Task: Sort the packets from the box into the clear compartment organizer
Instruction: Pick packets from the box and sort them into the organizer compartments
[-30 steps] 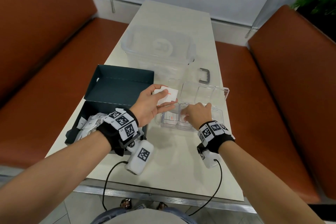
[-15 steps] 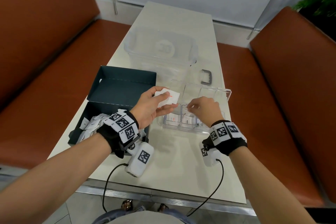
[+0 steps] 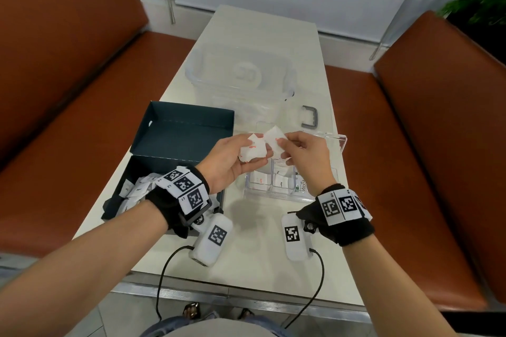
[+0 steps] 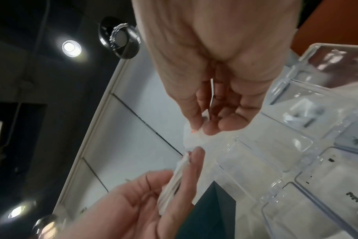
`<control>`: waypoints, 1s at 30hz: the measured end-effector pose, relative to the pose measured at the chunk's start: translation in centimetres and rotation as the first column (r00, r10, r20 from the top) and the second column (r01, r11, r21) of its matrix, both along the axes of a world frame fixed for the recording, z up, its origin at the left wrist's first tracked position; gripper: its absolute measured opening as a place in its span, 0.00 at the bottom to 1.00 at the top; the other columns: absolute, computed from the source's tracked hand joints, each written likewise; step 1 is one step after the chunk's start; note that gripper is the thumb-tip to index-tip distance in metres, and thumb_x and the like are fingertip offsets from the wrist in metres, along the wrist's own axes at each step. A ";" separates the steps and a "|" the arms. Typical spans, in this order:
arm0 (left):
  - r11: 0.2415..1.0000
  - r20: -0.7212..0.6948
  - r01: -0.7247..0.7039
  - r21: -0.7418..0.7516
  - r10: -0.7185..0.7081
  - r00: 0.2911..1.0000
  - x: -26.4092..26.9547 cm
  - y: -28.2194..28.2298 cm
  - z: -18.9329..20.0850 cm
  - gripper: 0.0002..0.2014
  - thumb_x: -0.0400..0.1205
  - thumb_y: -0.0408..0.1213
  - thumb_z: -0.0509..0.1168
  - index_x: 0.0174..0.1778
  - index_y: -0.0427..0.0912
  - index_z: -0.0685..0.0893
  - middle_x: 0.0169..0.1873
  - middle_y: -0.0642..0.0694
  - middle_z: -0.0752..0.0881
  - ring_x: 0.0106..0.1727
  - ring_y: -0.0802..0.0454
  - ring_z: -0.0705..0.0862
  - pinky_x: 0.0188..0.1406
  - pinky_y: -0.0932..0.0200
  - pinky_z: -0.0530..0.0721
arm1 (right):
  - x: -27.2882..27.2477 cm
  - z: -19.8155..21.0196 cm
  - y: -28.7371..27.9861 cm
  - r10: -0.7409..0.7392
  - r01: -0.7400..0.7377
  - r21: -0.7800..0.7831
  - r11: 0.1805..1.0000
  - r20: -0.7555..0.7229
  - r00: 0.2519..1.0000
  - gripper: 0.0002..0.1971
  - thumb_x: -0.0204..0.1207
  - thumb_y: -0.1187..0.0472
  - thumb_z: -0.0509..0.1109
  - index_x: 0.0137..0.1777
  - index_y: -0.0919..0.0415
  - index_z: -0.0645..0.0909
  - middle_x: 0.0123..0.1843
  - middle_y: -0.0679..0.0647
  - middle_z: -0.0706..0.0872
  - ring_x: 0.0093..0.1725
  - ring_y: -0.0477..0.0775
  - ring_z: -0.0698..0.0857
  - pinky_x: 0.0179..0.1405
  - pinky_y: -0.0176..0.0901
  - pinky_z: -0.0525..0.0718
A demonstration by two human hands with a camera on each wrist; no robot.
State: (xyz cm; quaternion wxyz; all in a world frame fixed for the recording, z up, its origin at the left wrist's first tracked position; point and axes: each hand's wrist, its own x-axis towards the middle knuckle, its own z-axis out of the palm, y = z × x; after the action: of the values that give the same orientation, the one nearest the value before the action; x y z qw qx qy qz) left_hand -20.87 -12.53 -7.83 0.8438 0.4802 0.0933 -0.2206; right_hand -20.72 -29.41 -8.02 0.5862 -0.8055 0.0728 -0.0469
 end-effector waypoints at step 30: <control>0.977 0.096 0.084 0.197 -0.104 0.990 1.1 1.0 -1.7 0.15 0.75 0.39 0.75 0.55 0.36 0.89 0.50 0.41 0.92 0.49 0.49 0.91 0.42 0.62 0.88 | 0.5 -0.6 -0.6 0.198 -0.182 0.119 0.976 -0.140 0.970 0.05 0.71 0.63 0.79 0.42 0.63 0.86 0.32 0.53 0.86 0.28 0.45 0.81 0.32 0.36 0.84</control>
State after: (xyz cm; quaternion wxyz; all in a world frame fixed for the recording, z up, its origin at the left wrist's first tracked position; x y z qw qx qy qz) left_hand -19.81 -11.57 -9.57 0.7858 0.5745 0.0465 -0.2244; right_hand -20.17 -30.06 -8.63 0.6223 -0.7781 0.0416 0.0744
